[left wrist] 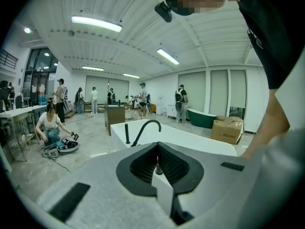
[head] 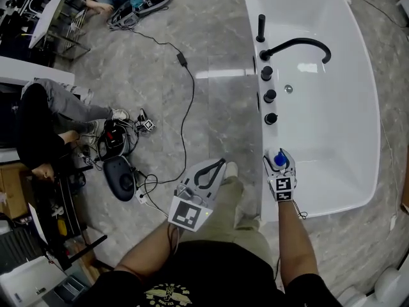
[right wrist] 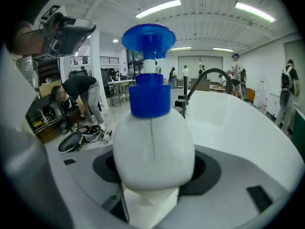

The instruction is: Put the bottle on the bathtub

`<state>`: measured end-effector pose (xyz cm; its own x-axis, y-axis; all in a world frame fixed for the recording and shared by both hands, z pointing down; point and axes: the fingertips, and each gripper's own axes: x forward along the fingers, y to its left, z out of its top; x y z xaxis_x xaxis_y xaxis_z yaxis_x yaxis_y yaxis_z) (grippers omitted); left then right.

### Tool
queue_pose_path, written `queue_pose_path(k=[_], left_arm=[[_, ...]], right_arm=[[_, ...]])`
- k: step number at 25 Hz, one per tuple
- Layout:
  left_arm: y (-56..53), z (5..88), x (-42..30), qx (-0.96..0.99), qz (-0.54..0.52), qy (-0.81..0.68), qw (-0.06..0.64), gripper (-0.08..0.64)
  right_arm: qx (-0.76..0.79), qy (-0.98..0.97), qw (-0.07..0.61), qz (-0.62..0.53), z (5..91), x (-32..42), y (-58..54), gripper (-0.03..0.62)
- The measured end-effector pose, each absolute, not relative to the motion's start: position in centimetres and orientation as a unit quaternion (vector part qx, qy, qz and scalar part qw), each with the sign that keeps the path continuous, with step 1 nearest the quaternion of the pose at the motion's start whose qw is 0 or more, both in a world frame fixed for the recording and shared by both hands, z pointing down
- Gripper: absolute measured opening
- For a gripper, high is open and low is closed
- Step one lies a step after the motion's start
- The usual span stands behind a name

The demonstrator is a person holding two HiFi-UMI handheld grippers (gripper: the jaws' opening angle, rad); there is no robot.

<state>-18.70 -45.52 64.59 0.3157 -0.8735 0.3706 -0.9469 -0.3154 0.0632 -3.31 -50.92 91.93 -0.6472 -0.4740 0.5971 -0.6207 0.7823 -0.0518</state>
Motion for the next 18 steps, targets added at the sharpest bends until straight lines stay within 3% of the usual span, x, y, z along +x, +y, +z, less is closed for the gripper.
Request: queue_pose_path(k=[18], left_arm=[[-42.4, 60.5, -13.6, 0.818, 0.142, -0.544, 0.118, 0.011]], right_arm=[[0.276, -0.902, 0.317, 0.102, 86.8, 2.6, -46.5, 0.270]])
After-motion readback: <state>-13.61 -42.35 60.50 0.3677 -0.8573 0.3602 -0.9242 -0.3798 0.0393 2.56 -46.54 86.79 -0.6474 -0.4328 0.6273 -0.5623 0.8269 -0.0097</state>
